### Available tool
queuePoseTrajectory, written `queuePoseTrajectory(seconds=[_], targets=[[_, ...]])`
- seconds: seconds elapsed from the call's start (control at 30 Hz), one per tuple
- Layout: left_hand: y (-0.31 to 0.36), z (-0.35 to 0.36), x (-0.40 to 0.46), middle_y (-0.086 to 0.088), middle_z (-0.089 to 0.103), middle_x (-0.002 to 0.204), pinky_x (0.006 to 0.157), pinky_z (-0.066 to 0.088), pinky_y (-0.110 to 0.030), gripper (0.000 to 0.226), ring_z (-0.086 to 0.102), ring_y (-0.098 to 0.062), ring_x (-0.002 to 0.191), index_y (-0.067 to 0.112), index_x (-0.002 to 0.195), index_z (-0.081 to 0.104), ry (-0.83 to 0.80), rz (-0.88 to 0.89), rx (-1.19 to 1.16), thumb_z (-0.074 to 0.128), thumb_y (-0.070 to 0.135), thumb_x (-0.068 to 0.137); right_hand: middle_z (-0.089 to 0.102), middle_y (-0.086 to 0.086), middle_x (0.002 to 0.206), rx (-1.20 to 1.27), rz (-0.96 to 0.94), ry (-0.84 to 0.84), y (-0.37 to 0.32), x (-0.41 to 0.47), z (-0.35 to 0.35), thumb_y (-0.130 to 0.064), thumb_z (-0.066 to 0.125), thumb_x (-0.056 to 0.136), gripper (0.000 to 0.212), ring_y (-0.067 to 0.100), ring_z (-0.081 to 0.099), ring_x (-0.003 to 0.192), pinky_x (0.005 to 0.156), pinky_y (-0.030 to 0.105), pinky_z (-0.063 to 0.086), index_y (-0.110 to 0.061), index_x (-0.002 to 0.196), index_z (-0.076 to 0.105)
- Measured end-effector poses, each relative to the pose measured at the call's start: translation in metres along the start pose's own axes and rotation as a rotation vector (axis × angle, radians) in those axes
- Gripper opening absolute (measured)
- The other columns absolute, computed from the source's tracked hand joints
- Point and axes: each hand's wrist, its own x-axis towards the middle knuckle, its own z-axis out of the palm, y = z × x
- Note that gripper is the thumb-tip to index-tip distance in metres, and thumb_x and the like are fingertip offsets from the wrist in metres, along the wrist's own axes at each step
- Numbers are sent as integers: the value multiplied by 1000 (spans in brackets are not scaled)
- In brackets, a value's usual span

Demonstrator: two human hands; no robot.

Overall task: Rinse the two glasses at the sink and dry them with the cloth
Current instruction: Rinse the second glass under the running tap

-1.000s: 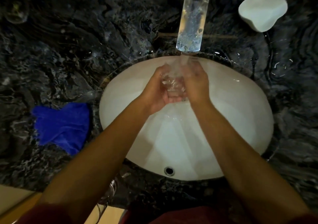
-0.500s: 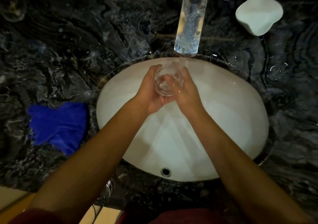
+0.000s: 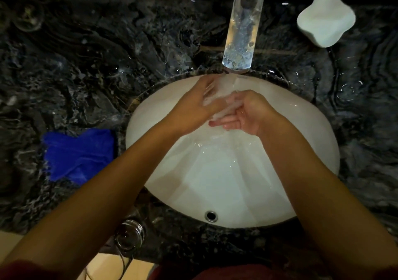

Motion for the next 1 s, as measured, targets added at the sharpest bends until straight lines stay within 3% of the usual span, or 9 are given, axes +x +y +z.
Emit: queuePoseTrajectory(seconds=[0.07, 0.17, 0.27, 0.37, 0.5, 0.63, 0.73, 0.9, 1.0], targets=[[5, 2, 0, 16, 60, 117, 81, 47, -10, 70, 60, 6, 105, 29, 136, 48, -8, 28, 104, 76, 54, 76, 77, 24, 98, -38, 23, -37, -4, 1, -3, -18, 38, 99, 37, 41, 77, 80, 49, 23, 54, -1, 120, 63], [12, 3, 6, 17, 60, 108, 84, 56, -28, 75, 64, 1, 94, 29, 131, 51, 29, -28, 161, 77, 56, 66, 76, 26, 89, -200, 45, -72, -6, -2, -4, -25, 31, 96, 50, 27, 70, 57, 45, 22, 47, 5, 112, 67], [9, 2, 14, 6, 71, 96, 69, 61, -39, 28, 72, -9, 80, 38, 105, 58, -93, -81, -58, 76, 35, 84, 69, 20, 63, -274, -33, 42, -6, -3, -7, -49, 19, 105, 74, 24, 56, 42, 40, 21, 39, 7, 105, 67], [8, 5, 16, -8, 76, 94, 67, 62, -42, 16, 75, -24, 81, 26, 107, 65, -189, -173, -282, 70, 31, 93, 75, 18, 82, -374, -131, 261, -6, 0, -5, -67, 24, 100, 74, 27, 71, 57, 50, 29, 54, -9, 102, 69], [5, 14, 22, -15, 76, 91, 63, 61, -34, 49, 74, -31, 73, 8, 115, 69, -367, -413, -435, 53, 52, 99, 71, -2, 117, -418, -445, 341, 1, -2, -4, -47, 43, 102, 32, 14, 68, 102, 87, 31, 51, -31, 120, 63], [0, 15, 27, -12, 72, 88, 51, 50, -22, 58, 68, -23, 63, 11, 102, 71, -320, -515, -638, 42, 62, 98, 75, -1, 89, -148, -408, 324, 4, -4, -1, -35, 49, 104, 30, 11, 69, 75, 75, 32, 54, -18, 105, 73], [-3, 15, 29, -14, 71, 92, 50, 50, -21, 64, 67, -22, 61, 9, 104, 70, -263, -610, -783, 44, 66, 94, 75, 4, 96, -107, -422, 359, 10, 2, 6, -36, 51, 98, 34, 14, 69, 79, 72, 37, 57, -13, 115, 70], [-6, 17, 20, -9, 71, 98, 59, 55, -27, 63, 67, -22, 76, 16, 106, 74, -326, -578, -798, 48, 72, 92, 67, -5, 121, -349, -603, 401, 25, -10, 12, -30, 46, 108, 34, 5, 66, 98, 77, 13, 50, -24, 141, 54], [0, 11, 5, -9, 72, 100, 65, 54, -29, 53, 69, -21, 75, 19, 99, 77, -337, -554, -811, 53, 65, 94, 69, -11, 118, -311, -644, 301, 22, -27, 2, -26, 51, 106, 36, -7, 67, 97, 83, 11, 51, -27, 142, 55]])
